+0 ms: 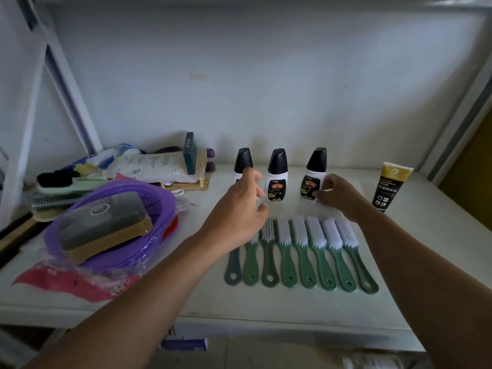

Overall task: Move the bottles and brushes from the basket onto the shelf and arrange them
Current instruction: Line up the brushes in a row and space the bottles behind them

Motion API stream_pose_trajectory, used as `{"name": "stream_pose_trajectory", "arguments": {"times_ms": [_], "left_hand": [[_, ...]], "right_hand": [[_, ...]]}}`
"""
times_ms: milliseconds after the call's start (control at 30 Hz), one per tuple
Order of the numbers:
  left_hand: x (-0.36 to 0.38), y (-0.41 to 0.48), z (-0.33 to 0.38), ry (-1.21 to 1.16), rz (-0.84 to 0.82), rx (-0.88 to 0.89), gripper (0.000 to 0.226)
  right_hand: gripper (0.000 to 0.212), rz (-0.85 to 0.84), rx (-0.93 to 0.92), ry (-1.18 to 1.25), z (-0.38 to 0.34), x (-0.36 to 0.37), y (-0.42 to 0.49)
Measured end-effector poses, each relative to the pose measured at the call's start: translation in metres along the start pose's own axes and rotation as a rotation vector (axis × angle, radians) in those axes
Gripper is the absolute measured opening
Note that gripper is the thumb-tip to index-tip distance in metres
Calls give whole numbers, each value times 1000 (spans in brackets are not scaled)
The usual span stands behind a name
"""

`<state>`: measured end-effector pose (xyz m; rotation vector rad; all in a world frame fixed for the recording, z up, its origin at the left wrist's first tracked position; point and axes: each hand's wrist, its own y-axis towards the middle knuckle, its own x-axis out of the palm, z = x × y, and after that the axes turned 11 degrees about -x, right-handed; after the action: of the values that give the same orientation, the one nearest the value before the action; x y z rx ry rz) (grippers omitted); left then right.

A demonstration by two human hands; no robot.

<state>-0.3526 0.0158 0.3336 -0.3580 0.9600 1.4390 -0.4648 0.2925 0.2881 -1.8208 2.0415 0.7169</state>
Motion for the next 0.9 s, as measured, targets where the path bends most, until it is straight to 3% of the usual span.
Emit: {"name": "stream_pose_trajectory", "arguments": {"times_ms": [200,467,900], "left_hand": [[1,-1,-4,20,-13,-22,41],[5,0,-14,105,-84,-28,29],[4,-2,-15,176,-171,-71,18]], "right_hand": [[33,-24,-45,8,-5,5,3],[34,-196,-115,47,-6,-1,-4],[37,-206,-115,75,3,-5,-1]]}}
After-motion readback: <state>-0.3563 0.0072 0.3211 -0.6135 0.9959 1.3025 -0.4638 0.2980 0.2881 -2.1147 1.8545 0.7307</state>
